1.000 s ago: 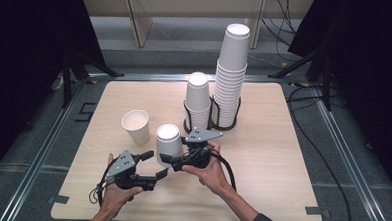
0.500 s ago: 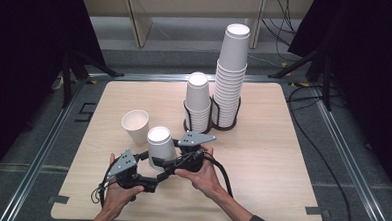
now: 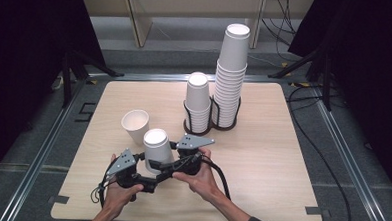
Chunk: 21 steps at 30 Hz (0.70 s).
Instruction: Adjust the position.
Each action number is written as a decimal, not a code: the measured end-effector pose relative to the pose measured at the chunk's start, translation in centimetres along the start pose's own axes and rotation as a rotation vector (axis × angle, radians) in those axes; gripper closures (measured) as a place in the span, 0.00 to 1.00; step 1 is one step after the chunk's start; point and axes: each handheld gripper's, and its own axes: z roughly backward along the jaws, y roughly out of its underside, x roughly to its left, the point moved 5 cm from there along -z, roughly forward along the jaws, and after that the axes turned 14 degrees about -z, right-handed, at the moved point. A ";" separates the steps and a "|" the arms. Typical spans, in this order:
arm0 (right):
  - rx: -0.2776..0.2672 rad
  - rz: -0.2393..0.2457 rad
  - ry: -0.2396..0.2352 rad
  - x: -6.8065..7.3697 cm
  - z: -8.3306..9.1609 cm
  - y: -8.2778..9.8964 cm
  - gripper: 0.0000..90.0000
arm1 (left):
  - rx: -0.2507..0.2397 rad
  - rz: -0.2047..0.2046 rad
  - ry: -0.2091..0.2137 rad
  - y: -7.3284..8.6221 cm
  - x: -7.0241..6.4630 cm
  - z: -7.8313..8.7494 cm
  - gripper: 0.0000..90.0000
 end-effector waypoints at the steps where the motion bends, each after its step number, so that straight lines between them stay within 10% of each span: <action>1: 0.001 0.008 0.005 0.0 0.0 0.0 0.19 | -0.006 0.010 0.003 0.0 0.0 0.0 0.00; 8: 0.017 -0.012 -0.012 0.4 0.0 0.1 0.19 | -0.027 0.009 0.015 -0.2 -0.1 0.0 0.00; 21: 0.041 0.062 0.003 0.5 0.4 -0.6 0.15 | 0.020 -0.127 -0.015 -0.6 -0.4 0.4 0.06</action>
